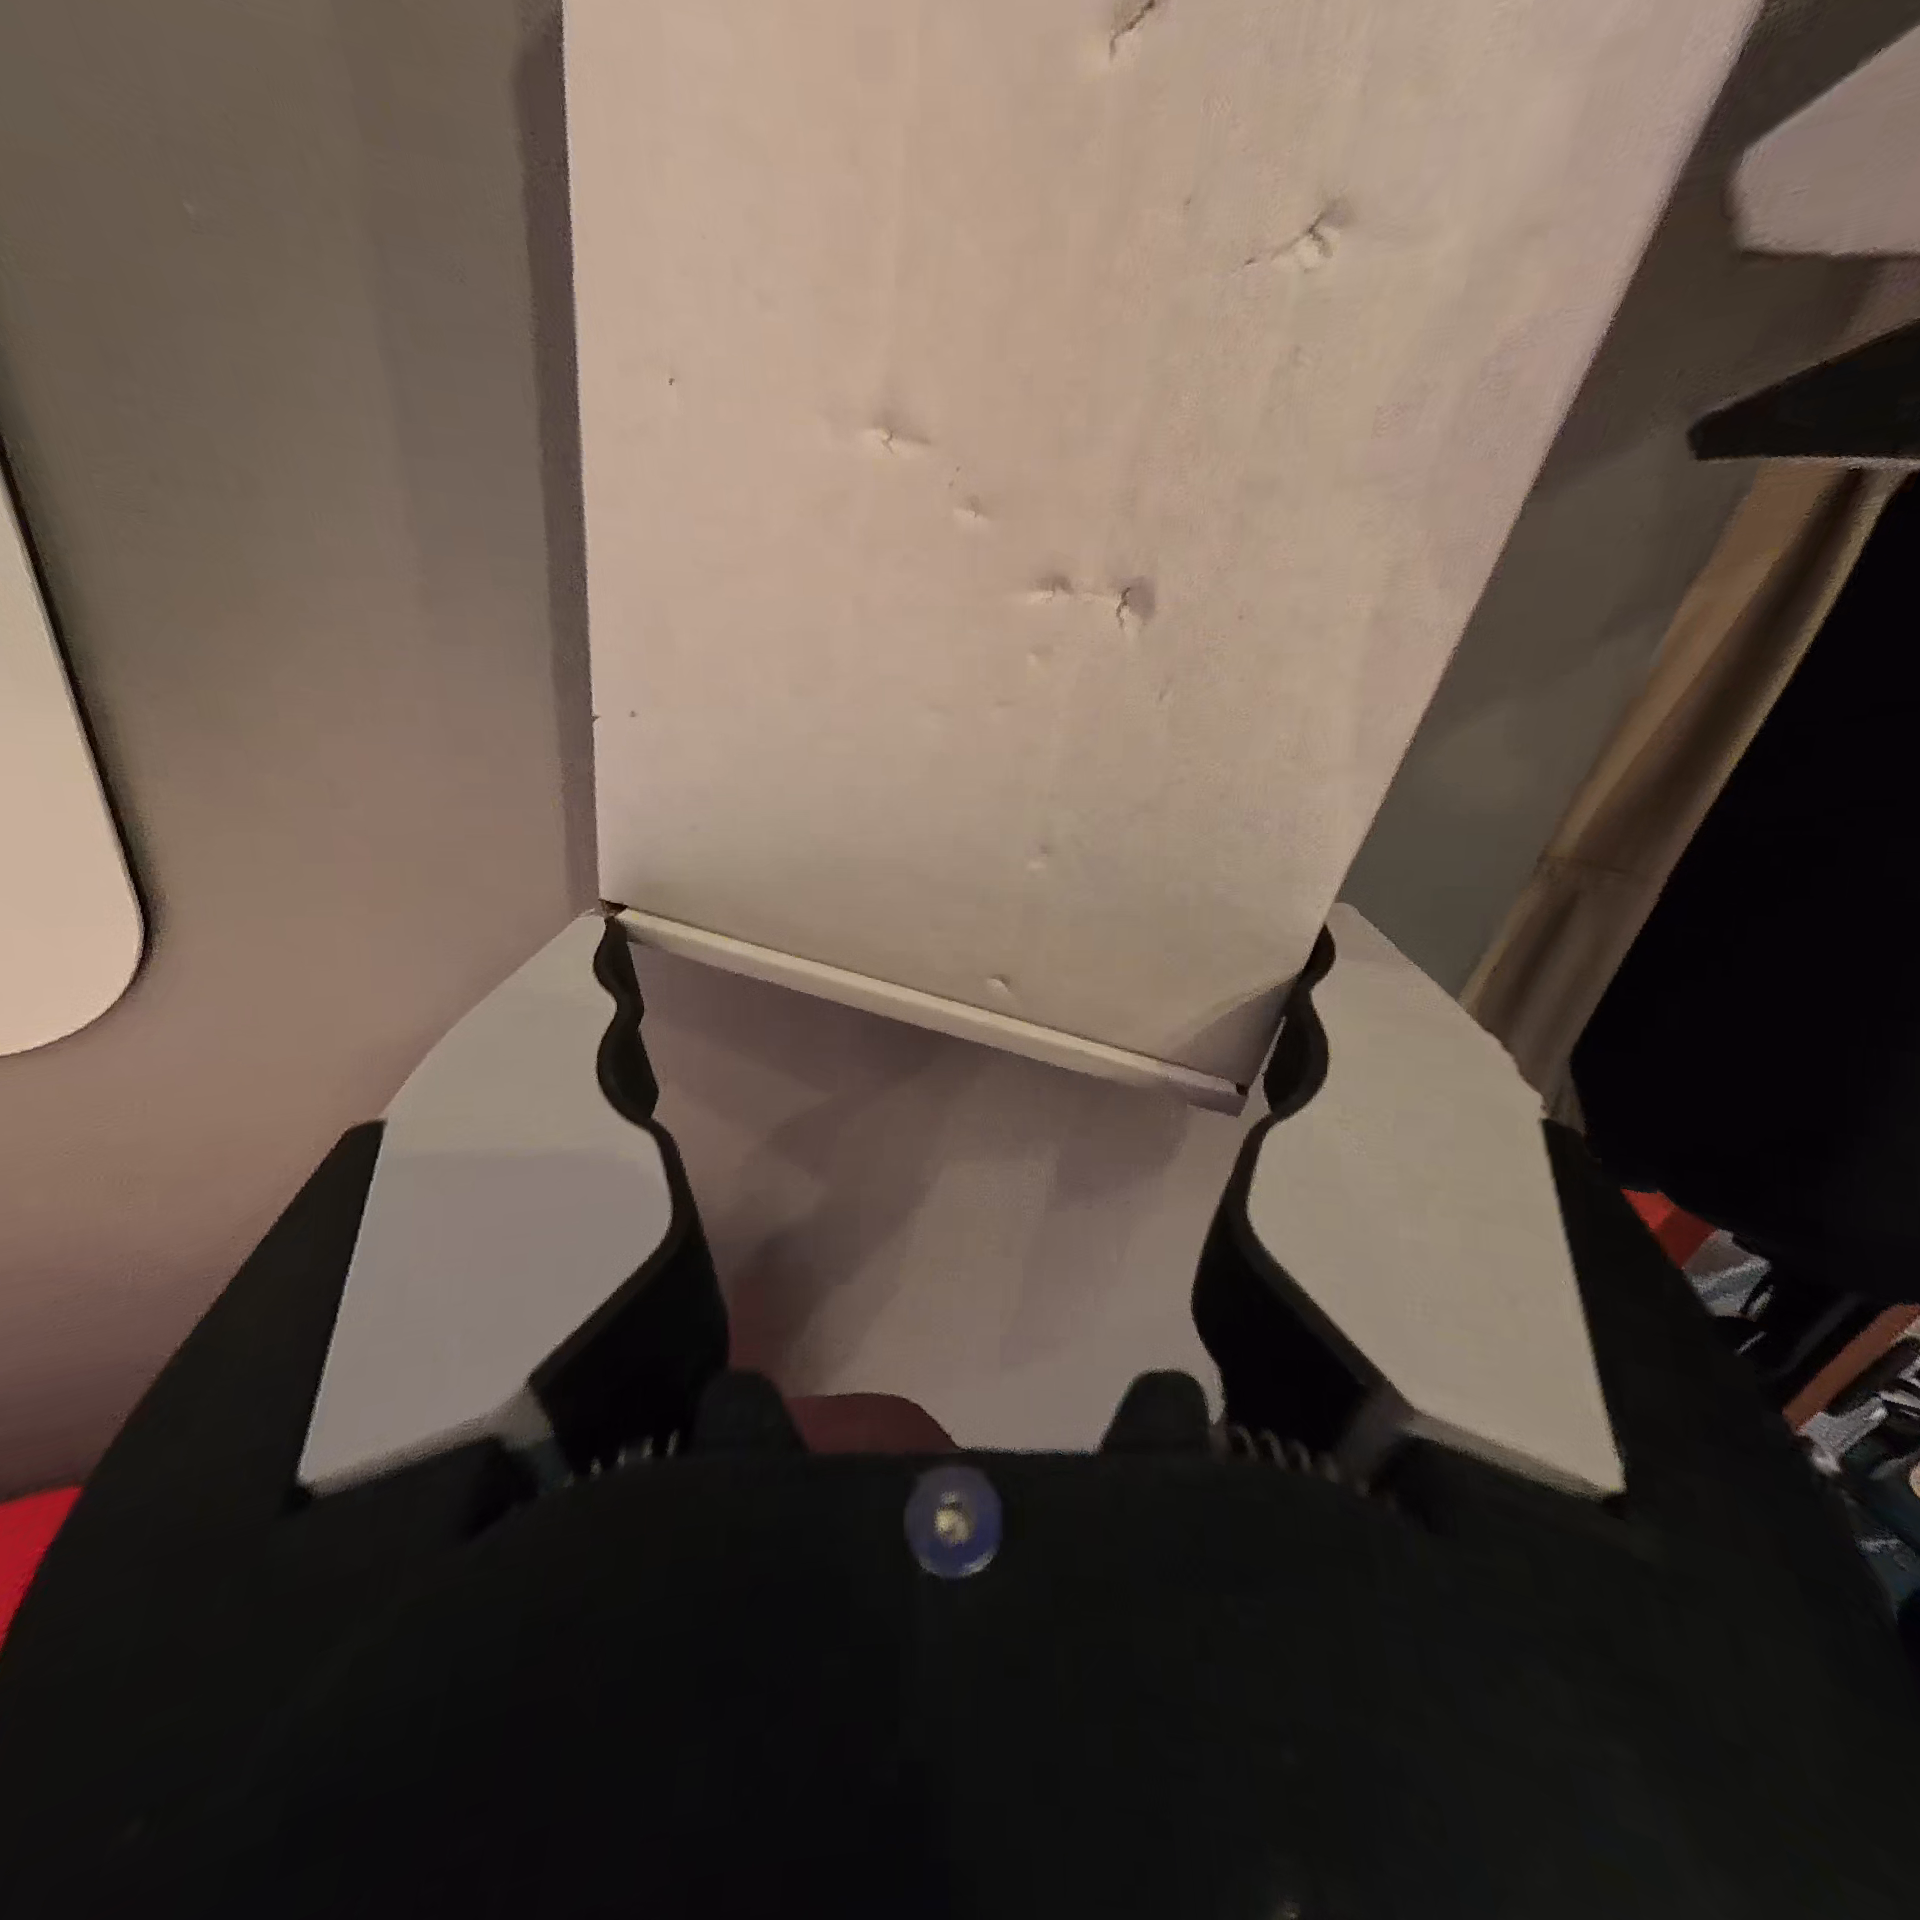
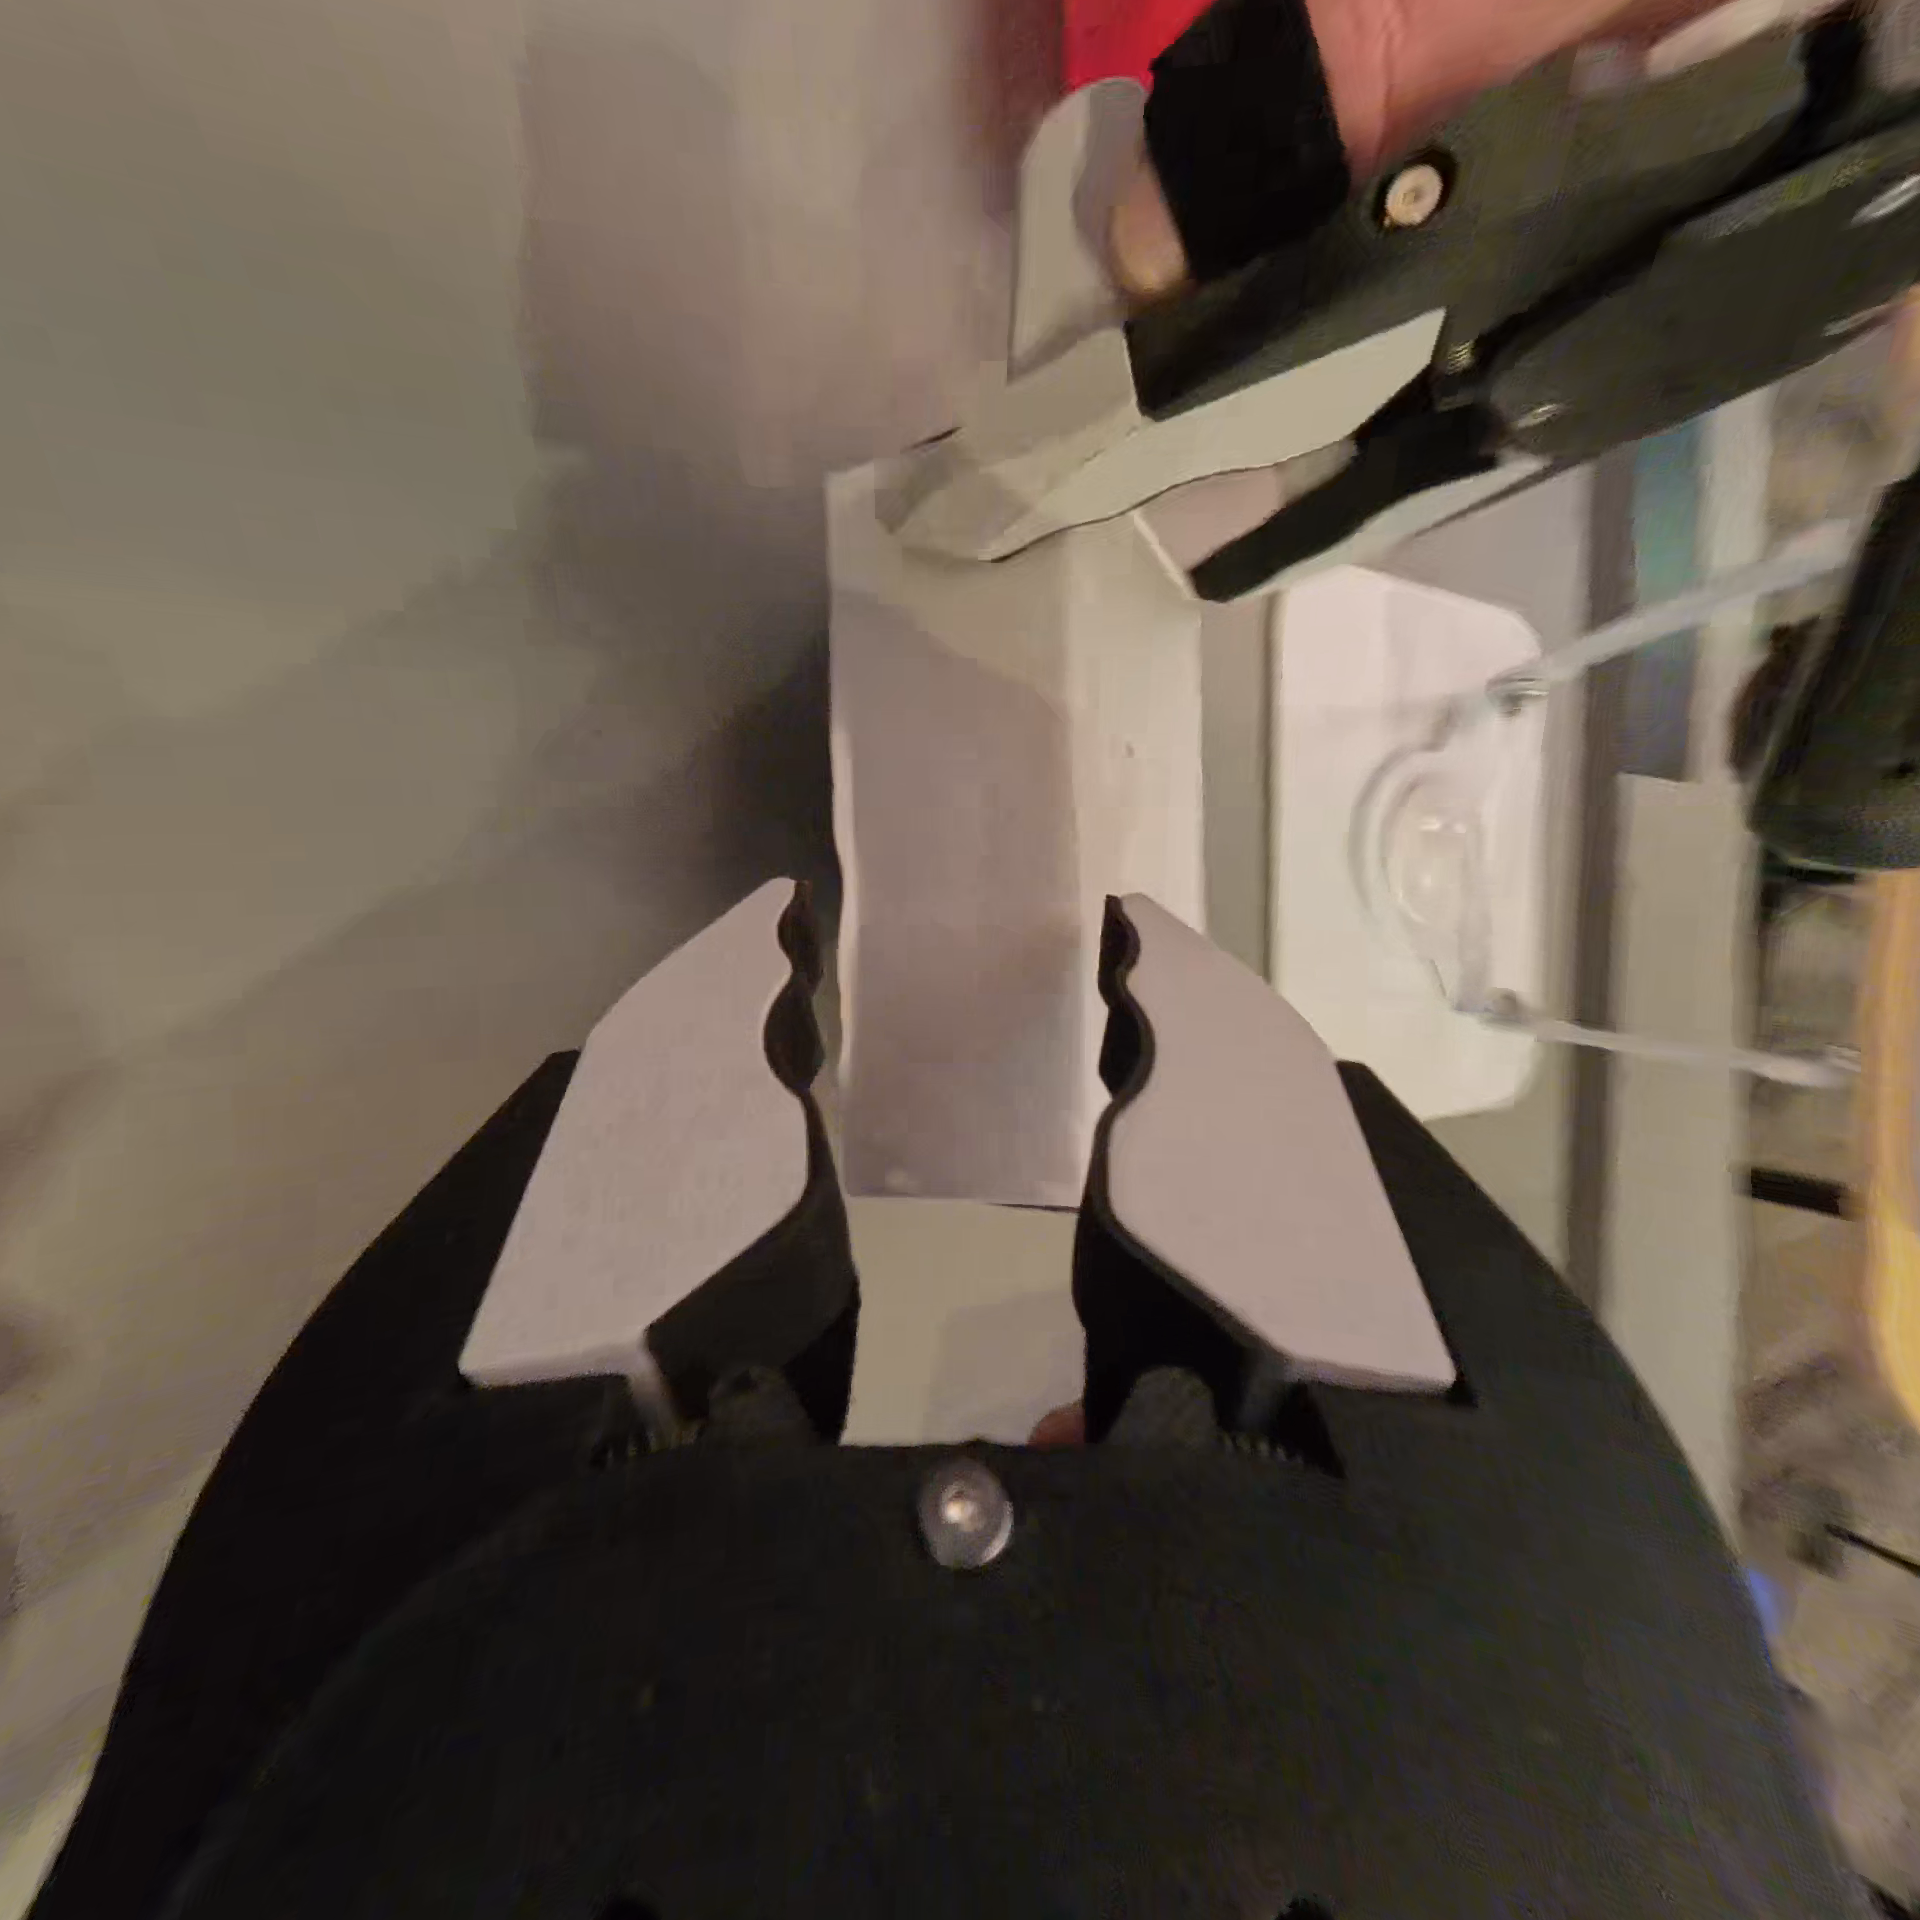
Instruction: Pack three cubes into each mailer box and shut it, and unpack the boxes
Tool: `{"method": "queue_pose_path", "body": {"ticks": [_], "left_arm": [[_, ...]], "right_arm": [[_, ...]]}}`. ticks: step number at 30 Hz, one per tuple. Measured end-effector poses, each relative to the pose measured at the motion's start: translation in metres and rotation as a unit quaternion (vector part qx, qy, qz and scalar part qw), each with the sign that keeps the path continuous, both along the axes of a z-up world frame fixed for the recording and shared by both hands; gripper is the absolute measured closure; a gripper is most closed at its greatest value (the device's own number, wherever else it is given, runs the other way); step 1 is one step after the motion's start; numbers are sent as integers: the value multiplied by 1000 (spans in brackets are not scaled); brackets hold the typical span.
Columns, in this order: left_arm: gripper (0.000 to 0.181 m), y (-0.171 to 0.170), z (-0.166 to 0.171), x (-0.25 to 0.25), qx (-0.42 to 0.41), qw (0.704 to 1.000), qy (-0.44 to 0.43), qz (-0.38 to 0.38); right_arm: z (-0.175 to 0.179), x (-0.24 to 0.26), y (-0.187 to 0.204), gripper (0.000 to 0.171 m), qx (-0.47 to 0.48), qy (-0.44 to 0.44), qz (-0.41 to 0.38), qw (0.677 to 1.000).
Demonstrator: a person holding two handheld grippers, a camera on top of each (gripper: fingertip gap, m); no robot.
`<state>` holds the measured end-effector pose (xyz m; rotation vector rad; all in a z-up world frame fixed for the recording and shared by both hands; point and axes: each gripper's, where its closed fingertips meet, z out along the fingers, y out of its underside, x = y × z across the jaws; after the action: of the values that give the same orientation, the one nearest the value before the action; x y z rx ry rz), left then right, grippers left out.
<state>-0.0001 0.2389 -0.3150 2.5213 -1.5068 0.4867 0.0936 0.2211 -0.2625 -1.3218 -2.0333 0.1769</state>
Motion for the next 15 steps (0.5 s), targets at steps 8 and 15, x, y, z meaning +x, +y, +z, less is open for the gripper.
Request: {"method": "queue_pose_path", "body": {"ticks": [8, 15], "left_arm": [[65, 3, 2, 0, -44, 999, 0, 13], [65, 3, 2, 0, -54, 998, 10, 13]], "right_arm": [[-15, -6, -1, 145, 253, 28, 30, 967], [-17, -8, 7, 162, 288, 31, 24, 957]]}}
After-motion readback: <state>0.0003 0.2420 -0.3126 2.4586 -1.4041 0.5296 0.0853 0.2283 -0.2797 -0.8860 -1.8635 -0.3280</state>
